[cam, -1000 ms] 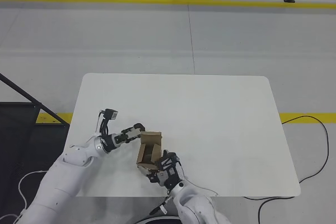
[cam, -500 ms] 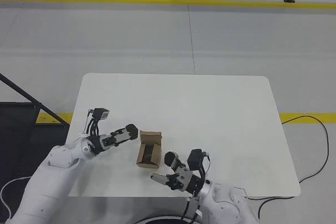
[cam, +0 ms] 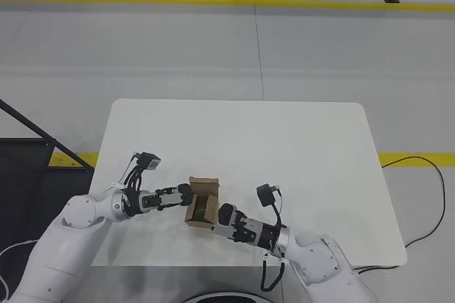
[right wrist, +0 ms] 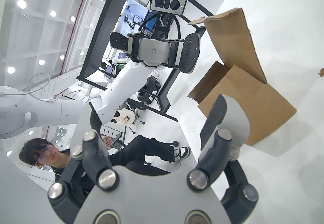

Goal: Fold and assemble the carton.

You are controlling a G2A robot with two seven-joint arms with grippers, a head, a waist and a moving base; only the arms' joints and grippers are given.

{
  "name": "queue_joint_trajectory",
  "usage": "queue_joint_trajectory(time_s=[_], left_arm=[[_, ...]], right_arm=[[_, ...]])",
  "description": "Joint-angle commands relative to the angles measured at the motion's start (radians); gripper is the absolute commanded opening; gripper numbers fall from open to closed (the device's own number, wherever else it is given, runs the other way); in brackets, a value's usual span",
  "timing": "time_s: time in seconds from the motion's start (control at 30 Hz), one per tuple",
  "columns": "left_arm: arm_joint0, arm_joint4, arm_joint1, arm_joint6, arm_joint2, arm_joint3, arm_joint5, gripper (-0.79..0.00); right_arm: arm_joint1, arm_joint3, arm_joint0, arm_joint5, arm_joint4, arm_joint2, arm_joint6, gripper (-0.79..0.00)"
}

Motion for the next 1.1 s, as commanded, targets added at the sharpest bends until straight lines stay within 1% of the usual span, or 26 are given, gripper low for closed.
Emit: queue_joint_trajectory(time_s=[0.0, 0.07, 0.13, 0.2, 0.33, 0.43, 0.67, 1.07], left_arm=[[0.005, 0.001, -0.001, 0.017, 0.0, -0.012, 0.0, 0.0], [0.02, -0.018, -0.001, 0.035, -0.007, -0.027, -0.012, 0.0], [0.029, -0.069, 0.0, 0.008, -0.014, -0.029, -0.008, 0.0], [0.027, -0.094, 0.003, -0.019, -0.022, -0.025, 0.019, 0.0], [0.026, -0.067, 0.008, -0.052, -0.017, -0.027, 0.052, 0.0], [0.024, -0.052, 0.007, -0.051, -0.002, -0.025, 0.051, 0.0], [-0.007, -0.011, -0.002, -0.031, 0.042, 0.016, 0.033, 0.0], [-0.041, 0.036, -0.014, 0.004, 0.089, 0.053, 0.052, 0.0]], right_arm=[[-0.002, -0.001, 0.011, 0.026, 0.009, -0.014, -0.021, 0.0], [-0.005, 0.007, 0.027, 0.042, 0.035, -0.031, -0.027, 0.0], [-0.007, 0.019, 0.045, 0.059, 0.059, -0.046, -0.026, 0.0], [-0.01, 0.032, 0.068, 0.08, 0.085, -0.064, -0.01, 0.0], [-0.014, 0.058, 0.112, 0.134, 0.089, -0.091, -0.002, 0.0], [-0.017, 0.072, 0.139, 0.174, 0.088, -0.11, -0.001, 0.0], [-0.02, 0.099, 0.176, 0.213, 0.069, -0.145, 0.004, 0.0], [-0.019, 0.107, 0.199, 0.253, 0.041, -0.17, 0.004, 0.0]])
